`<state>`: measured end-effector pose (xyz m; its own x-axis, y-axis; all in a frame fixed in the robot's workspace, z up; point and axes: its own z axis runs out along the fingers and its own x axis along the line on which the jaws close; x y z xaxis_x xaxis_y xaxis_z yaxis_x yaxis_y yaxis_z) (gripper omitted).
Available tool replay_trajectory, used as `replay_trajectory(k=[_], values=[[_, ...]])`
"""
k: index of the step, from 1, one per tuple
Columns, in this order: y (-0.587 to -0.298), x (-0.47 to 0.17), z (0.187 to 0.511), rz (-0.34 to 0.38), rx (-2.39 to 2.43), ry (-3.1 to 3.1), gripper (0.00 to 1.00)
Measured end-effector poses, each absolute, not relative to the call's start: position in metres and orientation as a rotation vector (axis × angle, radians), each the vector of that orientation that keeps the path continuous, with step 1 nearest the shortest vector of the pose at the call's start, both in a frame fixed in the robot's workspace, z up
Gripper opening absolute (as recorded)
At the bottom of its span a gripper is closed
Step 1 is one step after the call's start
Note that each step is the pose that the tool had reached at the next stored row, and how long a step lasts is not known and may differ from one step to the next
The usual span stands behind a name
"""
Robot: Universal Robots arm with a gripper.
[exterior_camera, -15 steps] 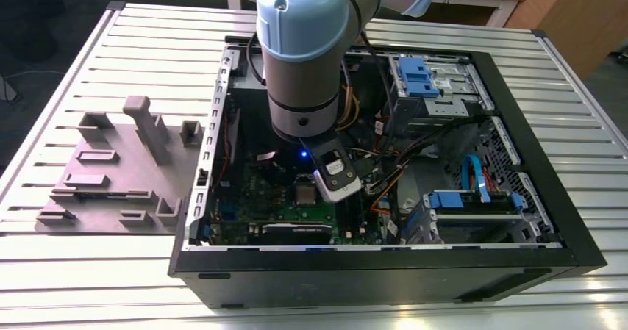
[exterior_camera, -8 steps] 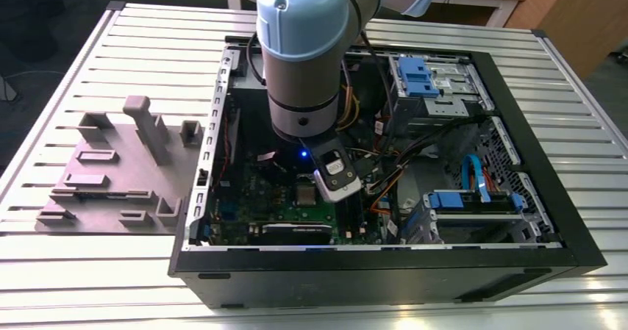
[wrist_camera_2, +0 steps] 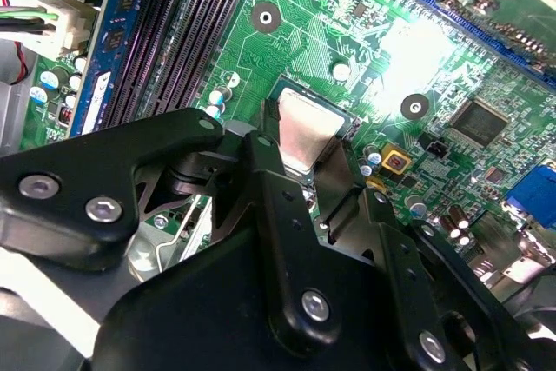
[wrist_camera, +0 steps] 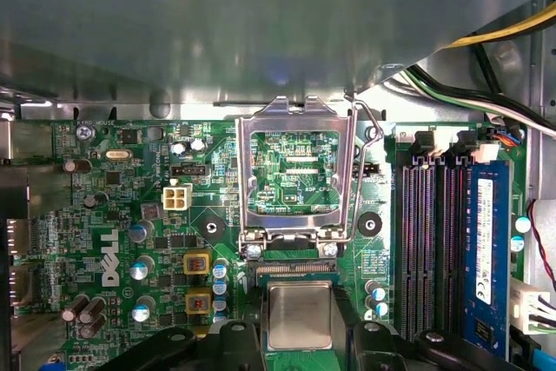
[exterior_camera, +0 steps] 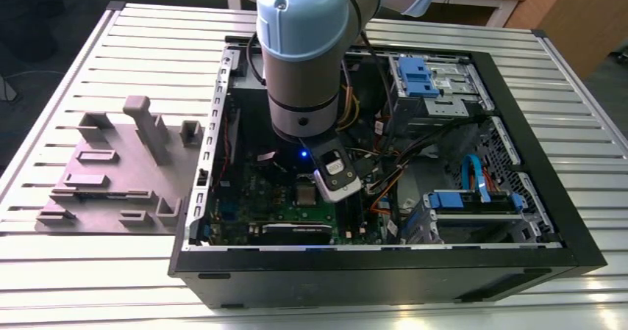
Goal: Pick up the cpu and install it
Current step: 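Place the cpu into insertion slot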
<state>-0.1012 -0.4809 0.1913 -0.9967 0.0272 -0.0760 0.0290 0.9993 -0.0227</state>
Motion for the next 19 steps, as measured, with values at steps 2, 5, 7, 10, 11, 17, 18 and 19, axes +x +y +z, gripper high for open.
replay_trajectory(k=[2,5,7,10,11,17,18,19], values=[[-0.4808,-0.1012,0.1919,-0.036,0.043,3.065,0.41],[-0.4809,-0.1013,0.1937,-0.037,0.043,3.065,0.41],[-0.4808,-0.1013,0.1950,-0.037,0.043,3.065,0.41],[-0.4808,-0.1013,0.1953,-0.037,0.043,3.065,0.41],[-0.4808,-0.1013,0.1953,-0.037,0.043,3.065,0.41],[-0.4809,-0.1024,0.1928,-0.037,0.043,3.065,0.41],[-0.4809,-0.1024,0.1928,-0.037,0.043,3.065,0.41],[-0.4809,-0.1023,0.1927,-0.037,0.043,3.065,0.41]])
